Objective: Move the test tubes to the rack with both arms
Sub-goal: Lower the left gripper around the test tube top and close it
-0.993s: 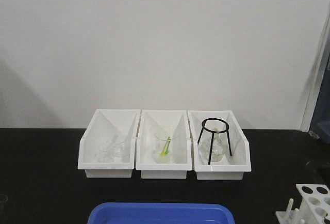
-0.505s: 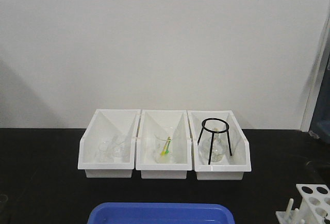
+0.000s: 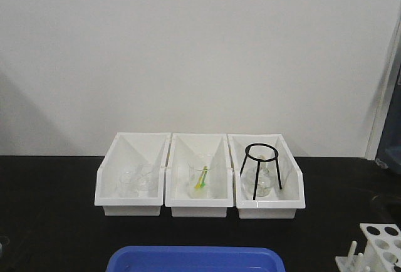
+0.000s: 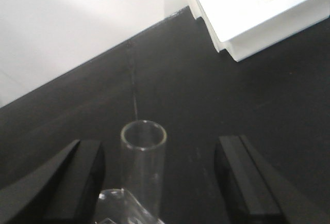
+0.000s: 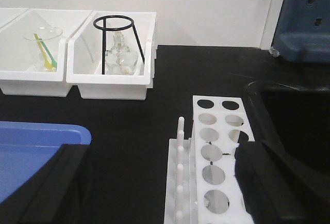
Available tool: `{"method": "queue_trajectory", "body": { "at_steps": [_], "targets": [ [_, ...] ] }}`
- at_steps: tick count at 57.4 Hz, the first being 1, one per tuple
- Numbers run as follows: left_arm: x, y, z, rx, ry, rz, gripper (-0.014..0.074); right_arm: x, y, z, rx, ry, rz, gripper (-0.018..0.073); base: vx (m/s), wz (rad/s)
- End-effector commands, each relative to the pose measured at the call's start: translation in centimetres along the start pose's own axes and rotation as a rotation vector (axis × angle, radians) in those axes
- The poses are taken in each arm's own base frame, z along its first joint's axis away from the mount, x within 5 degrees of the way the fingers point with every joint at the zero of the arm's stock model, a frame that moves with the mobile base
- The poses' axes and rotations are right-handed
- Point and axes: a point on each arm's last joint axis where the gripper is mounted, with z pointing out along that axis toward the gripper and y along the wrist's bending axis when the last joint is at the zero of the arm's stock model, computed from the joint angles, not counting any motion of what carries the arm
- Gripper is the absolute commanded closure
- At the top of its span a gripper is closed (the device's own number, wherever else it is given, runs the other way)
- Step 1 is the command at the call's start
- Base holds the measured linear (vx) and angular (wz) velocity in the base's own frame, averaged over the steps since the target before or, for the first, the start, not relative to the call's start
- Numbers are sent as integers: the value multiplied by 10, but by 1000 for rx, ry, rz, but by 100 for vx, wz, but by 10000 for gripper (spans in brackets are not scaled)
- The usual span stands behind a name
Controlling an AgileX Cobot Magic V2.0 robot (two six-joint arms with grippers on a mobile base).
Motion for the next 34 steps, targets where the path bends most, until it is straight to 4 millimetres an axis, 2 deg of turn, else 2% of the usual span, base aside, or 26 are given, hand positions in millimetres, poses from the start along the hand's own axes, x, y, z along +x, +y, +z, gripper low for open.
{"method": "queue_trajectory", "body": {
  "at_steps": [1,10,34],
  "targets": [
    [-20,11,5,-77,-130,-5,43,-17,1,-1,-9,-95,-31,-44,0,0],
    [-23,11,17,-63,-122,3,43,-17,1,-1,-9,-95,-34,-41,0,0],
    [-20,11,18,-65,-103,-3,66,-17,1,-1,-7,-100,-61,-34,0,0]
  ]
}}
